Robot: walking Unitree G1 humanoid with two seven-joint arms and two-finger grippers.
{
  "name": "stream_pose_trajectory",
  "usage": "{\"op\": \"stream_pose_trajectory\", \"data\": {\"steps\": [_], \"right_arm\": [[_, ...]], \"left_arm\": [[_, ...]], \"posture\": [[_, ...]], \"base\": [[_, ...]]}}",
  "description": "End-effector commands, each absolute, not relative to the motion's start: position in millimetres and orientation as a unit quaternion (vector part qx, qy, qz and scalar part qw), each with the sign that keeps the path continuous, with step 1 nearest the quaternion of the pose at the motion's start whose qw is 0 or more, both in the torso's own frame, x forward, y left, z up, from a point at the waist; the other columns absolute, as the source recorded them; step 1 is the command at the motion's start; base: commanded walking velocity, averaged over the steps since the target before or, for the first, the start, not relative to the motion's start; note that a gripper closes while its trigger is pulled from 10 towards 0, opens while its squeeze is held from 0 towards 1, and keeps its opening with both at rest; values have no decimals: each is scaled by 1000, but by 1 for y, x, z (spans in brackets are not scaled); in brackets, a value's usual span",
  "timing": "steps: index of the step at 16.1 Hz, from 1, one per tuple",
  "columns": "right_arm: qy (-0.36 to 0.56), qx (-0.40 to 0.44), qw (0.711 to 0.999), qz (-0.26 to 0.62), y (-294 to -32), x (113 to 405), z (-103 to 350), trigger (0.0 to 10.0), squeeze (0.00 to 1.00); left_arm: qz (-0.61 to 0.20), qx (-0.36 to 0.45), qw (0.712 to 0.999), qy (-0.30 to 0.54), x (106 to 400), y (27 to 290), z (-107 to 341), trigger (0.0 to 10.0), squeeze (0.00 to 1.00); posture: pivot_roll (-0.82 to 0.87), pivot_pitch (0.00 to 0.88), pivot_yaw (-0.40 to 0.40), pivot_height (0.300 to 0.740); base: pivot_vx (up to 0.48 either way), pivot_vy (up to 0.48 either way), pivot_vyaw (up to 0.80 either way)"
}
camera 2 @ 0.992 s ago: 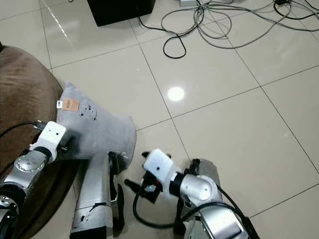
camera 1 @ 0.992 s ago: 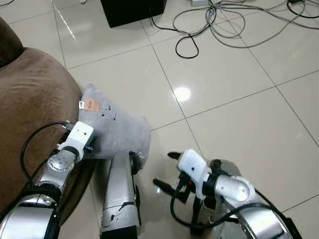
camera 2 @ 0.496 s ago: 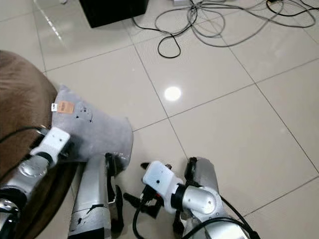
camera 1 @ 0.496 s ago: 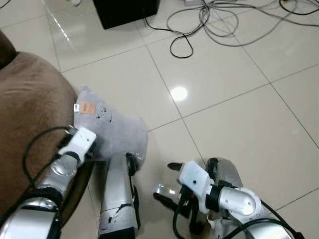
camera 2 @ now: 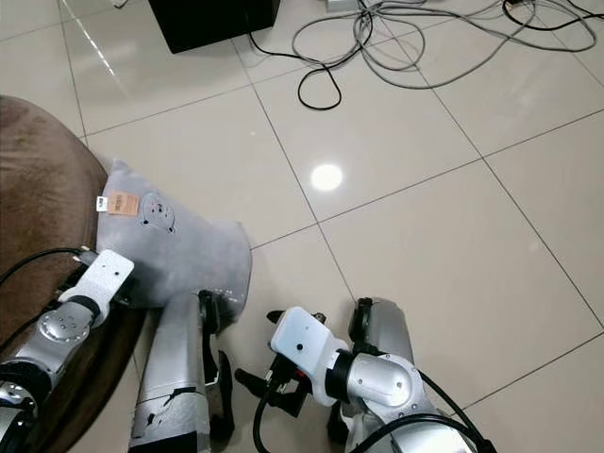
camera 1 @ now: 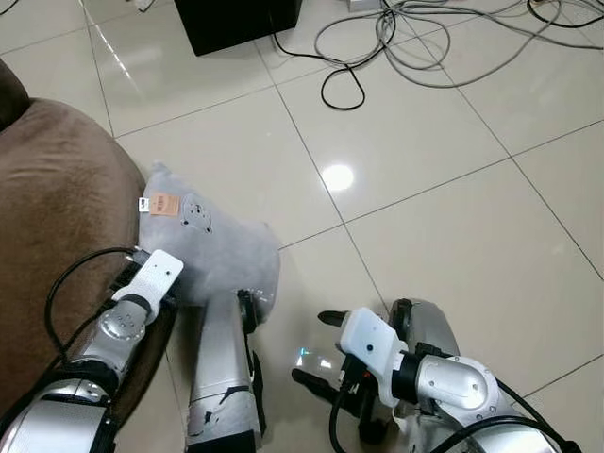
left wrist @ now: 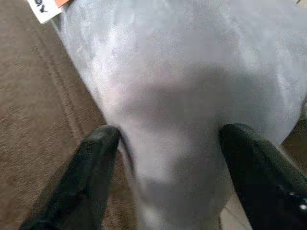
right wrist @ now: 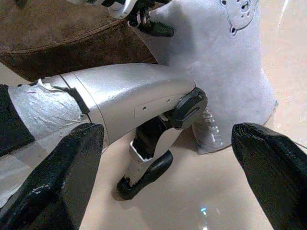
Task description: Move the pillow to the sofa from floor
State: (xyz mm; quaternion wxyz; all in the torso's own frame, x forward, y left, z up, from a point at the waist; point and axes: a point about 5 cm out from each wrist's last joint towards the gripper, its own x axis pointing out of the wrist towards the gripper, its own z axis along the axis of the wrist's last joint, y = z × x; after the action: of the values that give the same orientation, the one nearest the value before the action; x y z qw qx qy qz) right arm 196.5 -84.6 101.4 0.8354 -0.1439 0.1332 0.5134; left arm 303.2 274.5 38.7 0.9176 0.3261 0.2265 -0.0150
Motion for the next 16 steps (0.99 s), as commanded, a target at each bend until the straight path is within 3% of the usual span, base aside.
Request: {"op": "stream_pose_trajectory", "data": {"steps": [1,16], "right_arm": [[141,-133,829,525,-81,189,99,10000,0],[144,-132,829,524,-80,187,97,10000,0]], "left_arm": [[-6,330,907,261,289,285,27,0,0],[-17,306,913,268,285,283,22,0,0]], "posture": [[92,385,45,541],[95,388,49,541]], "base": [[0,0,0],[0,0,0]]}}
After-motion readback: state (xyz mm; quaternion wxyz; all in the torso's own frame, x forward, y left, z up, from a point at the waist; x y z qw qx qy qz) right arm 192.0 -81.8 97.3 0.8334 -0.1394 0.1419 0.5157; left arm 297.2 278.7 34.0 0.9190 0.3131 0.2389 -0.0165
